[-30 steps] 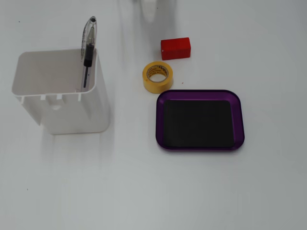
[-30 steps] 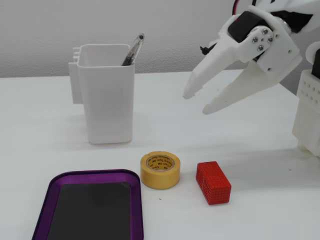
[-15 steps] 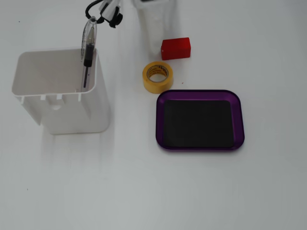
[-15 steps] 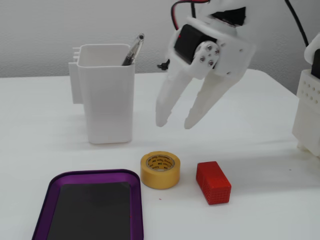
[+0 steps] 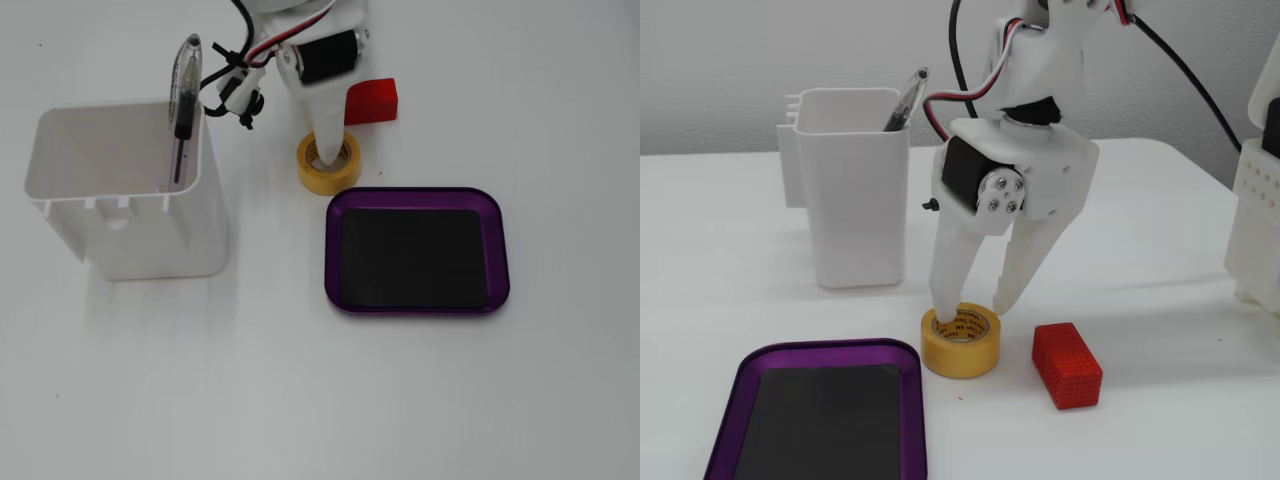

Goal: Pick up the yellow tape and place it in the box.

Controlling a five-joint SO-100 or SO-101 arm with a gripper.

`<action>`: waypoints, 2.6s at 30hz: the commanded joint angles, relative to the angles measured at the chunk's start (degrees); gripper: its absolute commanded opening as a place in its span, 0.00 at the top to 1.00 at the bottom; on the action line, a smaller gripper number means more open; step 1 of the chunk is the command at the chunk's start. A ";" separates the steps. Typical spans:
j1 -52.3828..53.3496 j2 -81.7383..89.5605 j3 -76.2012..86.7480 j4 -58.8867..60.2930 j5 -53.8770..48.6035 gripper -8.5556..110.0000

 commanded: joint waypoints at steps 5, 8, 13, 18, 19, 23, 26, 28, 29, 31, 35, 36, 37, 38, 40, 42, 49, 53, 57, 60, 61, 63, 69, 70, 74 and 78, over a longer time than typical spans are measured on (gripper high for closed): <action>0.26 0.62 3.87 -3.96 -2.72 0.82; 0.26 -0.09 5.01 -6.15 -2.72 0.82; 0.35 -0.26 7.03 -10.11 -2.46 0.91; -0.18 0.70 6.06 -9.40 -1.76 0.93; -0.53 0.97 5.45 -9.32 -1.76 0.93; -0.35 4.48 -2.64 -4.57 1.05 0.93; -0.88 6.94 -8.61 -1.23 3.60 0.93; -3.25 7.56 -12.83 -0.35 5.01 0.93; -4.92 7.38 -14.77 -0.53 5.62 0.93; -7.29 5.54 -17.14 -1.23 5.98 0.93; -10.72 -2.64 -21.09 -1.23 7.82 0.93; -11.07 -4.83 -23.03 -1.23 8.70 0.93; -11.25 -7.12 -24.87 -1.14 9.14 0.93; -11.25 -9.32 -26.63 -0.88 9.58 0.93; -11.25 -13.54 -29.27 -0.53 10.37 0.93; -11.16 -16.96 -30.76 -0.53 10.46 0.93; -11.25 -22.85 -31.20 -1.14 10.11 0.93; -11.16 -23.20 -31.20 -0.88 9.93 0.93; -10.90 -22.50 -31.29 -0.35 9.93 0.89; -10.99 -21.80 -32.17 1.41 9.93 0.83; -10.90 -21.01 -33.31 2.81 9.93 0.82; -10.81 -19.16 -35.16 5.71 9.93 0.81; -10.72 -8.00 -42.45 15.91 9.93 0.81; -10.72 -5.54 -43.33 17.58 9.93 0.81; -10.63 4.92 -43.24 21.45 9.84 0.81; -10.02 14.50 -37.44 25.31 9.84 0.81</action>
